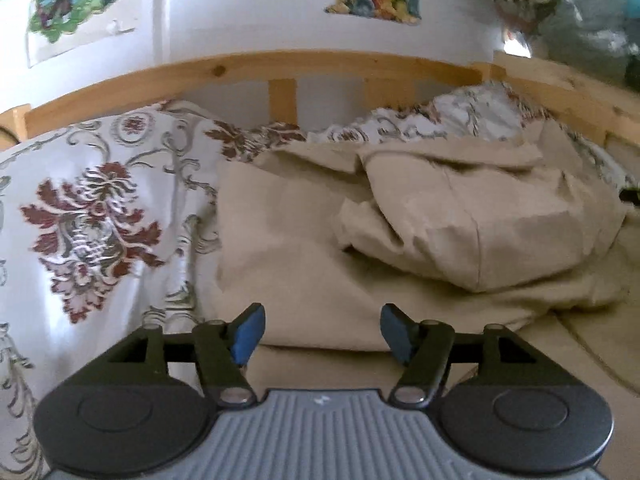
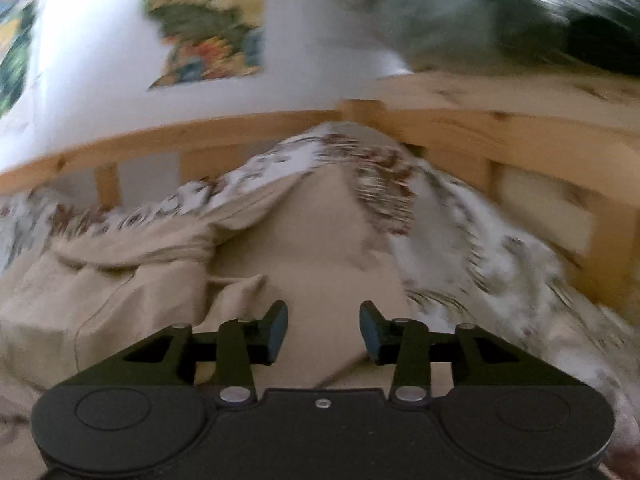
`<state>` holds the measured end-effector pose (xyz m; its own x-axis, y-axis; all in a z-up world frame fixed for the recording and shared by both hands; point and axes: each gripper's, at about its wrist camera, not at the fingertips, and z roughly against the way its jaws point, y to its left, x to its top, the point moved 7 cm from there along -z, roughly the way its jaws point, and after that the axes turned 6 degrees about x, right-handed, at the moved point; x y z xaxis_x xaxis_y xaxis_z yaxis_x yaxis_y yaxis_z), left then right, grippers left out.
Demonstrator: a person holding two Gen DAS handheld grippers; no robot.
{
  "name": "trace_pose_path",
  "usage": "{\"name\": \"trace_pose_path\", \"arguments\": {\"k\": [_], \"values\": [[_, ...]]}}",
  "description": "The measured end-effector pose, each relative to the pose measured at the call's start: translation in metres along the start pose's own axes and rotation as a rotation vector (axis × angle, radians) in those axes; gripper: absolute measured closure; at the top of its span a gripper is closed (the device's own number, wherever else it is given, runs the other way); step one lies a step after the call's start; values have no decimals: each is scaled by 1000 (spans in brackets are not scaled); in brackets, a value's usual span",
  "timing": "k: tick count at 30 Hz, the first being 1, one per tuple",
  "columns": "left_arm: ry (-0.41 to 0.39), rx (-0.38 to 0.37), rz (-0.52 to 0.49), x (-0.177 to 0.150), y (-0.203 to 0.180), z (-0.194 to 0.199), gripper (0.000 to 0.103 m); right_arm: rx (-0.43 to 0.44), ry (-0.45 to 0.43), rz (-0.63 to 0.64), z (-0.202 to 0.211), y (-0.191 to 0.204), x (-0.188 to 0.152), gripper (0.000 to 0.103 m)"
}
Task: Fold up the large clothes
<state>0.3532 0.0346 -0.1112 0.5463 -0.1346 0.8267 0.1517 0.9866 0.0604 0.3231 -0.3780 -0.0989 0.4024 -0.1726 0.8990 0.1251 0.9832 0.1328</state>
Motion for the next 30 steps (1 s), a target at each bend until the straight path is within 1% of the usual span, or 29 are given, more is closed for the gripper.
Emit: {"name": "trace_pose_path", "arguments": {"k": [1,2,3,5,6,7,9,10,11,12,13,14,15,16,18,19,20,21,22,23,24,25,26,27,29,30], "values": [[-13,-11,22,7,2,3,30,8,-12,-57,6,-4,-1,54],[-26,-24,36,13,1,5,29,29,-19,-112,8,-6,-1,48],[-38,-36,46,22,0,4,27,70,-15,-166,8,-6,-3,46],[-55,-58,70,39,-5,0,25,178,26,-226,-4,2,-5,45],[-55,-69,81,46,-9,-5,24,217,49,-247,-10,7,-6,45],[-52,-79,90,53,-13,-12,24,252,67,-265,-17,12,-6,45],[-39,-75,88,62,-24,-30,24,282,116,-272,-36,23,-5,45],[-29,-66,76,63,-31,-37,27,284,153,-279,-48,27,-7,48],[-12,-47,53,65,-38,-47,29,289,186,-300,-61,29,-8,57],[5,-27,35,64,-45,-56,33,295,197,-331,-72,28,-9,65],[16,-19,22,62,-50,-63,33,302,197,-349,-81,28,-7,84],[18,-16,12,60,-56,-68,33,310,190,-342,-89,29,-3,89],[18,-10,2,57,-60,-73,33,310,149,-309,-92,32,5,93],[21,7,-16,56,-64,-79,32,316,98,-253,-92,35,15,95],[33,39,-48,51,-71,-89,31,315,-8,-99,-88,49,36,96],[36,46,-57,48,-74,-92,31,303,-39,-49,-87,53,41,96],[37,51,-65,46,-76,-94,31,290,-32,-41,-92,52,42,96],[38,56,-68,45,-77,-94,30,278,-3,-54,-98,49,37,96],[38,58,-70,44,-77,-94,29,251,34,-63,-104,44,29,93],[39,59,-70,43,-77,-92,29,214,70,-57,-108,38,21,87],[43,55,-72,42,-76,-88,28,197,94,-50,-109,33,12,83],[43,52,-75,41,-75,-84,25,193,94,-46,-104,28,7,79],[40,47,-81,39,-74,-78,23,191,87,-43,-97,25,5,71],[38,44,-85,38,-73,-73,20,180,85,-34,-90,23,5,65],[35,44,-87,32,-71,-58,16,160,92,6,-71,24,5,38],[36,39,-87,29,-71,-52,12,150,100,34,-59,25,2,35]]}}
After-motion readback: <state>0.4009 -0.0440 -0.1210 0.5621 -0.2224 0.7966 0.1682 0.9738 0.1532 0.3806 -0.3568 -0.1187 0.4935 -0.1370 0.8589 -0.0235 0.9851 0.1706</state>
